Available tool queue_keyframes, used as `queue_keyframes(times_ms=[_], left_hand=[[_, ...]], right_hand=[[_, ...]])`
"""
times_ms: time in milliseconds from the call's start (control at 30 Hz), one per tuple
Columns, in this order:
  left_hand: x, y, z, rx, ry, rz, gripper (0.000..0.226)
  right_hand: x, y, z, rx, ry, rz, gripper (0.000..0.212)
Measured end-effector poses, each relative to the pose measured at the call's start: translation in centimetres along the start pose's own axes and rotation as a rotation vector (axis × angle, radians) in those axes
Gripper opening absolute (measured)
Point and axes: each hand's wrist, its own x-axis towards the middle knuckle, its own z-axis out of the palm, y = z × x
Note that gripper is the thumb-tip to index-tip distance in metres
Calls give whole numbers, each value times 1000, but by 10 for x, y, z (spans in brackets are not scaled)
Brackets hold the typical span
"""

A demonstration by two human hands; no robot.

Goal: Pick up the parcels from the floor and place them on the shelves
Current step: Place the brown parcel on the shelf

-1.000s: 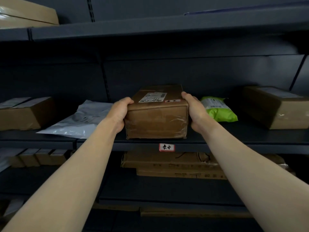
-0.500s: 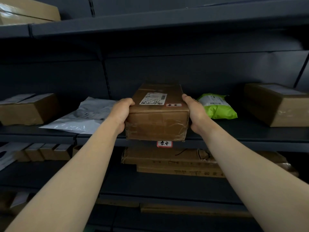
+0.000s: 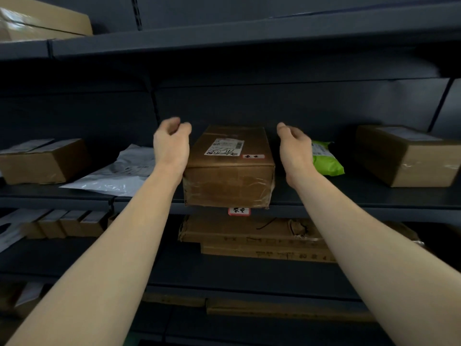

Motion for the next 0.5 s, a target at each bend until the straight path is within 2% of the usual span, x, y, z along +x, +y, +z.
queue_keyframes(times_ms=[167,300,500], left_hand=[[-26,32,13,-47,-89,264,32],[-49,43,20,-152,-235,364,28],[-77,55,24,-326,-466,464,32]], right_hand=[[-22,-19,-6,-25,32,-228,36],[-45,-28,-16,-14,40,-325,38],[-85,-45,-38,1,98,-370,43]])
